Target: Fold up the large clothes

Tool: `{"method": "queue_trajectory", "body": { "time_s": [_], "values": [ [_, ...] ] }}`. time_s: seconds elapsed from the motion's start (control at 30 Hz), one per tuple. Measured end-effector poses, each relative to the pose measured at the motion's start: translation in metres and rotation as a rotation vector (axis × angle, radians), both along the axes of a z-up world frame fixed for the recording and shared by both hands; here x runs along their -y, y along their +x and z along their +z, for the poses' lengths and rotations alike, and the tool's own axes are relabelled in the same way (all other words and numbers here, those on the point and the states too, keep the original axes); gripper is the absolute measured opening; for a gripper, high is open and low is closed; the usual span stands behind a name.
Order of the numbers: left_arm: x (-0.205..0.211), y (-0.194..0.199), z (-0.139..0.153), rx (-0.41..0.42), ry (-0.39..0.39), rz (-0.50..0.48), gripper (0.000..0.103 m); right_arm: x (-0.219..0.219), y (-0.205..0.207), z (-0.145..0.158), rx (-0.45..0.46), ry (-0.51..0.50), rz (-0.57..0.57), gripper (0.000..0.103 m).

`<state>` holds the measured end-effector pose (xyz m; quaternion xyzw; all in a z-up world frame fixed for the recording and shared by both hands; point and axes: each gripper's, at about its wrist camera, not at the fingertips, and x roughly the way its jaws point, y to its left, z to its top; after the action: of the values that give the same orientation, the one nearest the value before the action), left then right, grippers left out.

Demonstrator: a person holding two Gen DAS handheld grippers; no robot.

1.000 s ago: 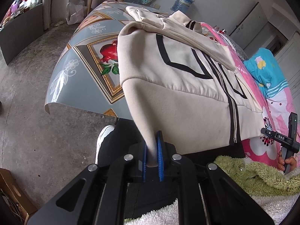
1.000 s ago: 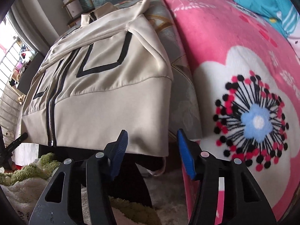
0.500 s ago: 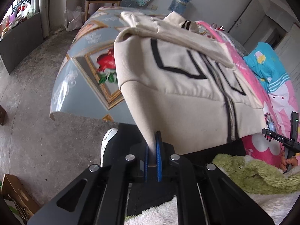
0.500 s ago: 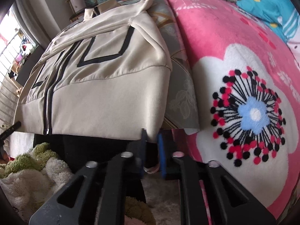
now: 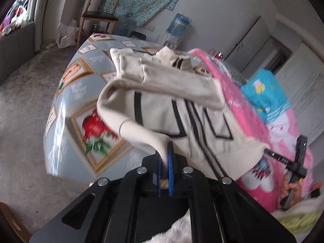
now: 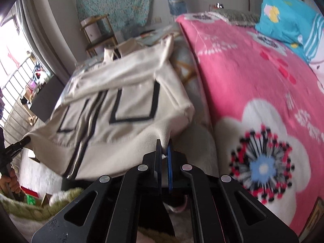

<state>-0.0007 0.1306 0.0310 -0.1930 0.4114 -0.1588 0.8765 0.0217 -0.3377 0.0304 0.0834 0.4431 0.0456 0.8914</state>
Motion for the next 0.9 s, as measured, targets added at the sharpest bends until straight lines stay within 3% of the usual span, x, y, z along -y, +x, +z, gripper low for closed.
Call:
{"method": "queue_trajectory", "body": {
  "time_s": [0.23, 0.4, 0.5, 0.53, 0.57, 0.67, 0.77, 0.9],
  "values": [
    [-0.021, 0.062, 0.006, -0.032, -0.117, 0.040, 0.005, -0.006, 0.060, 0.016, 0.059, 0.042, -0.001, 0.004],
    [-0.035, 0.114, -0.006, -0.095, -0.174, 0.077, 0.006, 0.002, 0.127, 0.003, 0.058, 0.102, -0.032, 0.005],
    [-0.039, 0.140, -0.019, -0.139, -0.154, 0.109, 0.011, 0.014, 0.166, -0.017, 0.028, 0.171, -0.088, 0.026],
    [-0.040, 0.146, -0.024, -0.150, -0.149, 0.120, 0.019, 0.019, 0.176, -0.025, 0.013, 0.195, -0.118, 0.045],
    [-0.041, 0.149, -0.025, -0.156, -0.136, 0.146, 0.030, 0.023, 0.180, -0.031, 0.003, 0.210, -0.142, 0.049],
    [-0.051, 0.143, -0.022, -0.114, -0.122, 0.218, 0.048, 0.035, 0.181, -0.041, -0.030, 0.268, -0.184, 0.050],
    [-0.058, 0.128, -0.021, -0.102, -0.133, 0.225, 0.049, 0.039, 0.161, -0.040, -0.037, 0.261, -0.194, 0.056],
    [-0.052, 0.099, -0.030, -0.147, -0.103, 0.177, 0.053, 0.041, 0.125, -0.038, -0.069, 0.249, -0.189, 0.068]
  ]
}}
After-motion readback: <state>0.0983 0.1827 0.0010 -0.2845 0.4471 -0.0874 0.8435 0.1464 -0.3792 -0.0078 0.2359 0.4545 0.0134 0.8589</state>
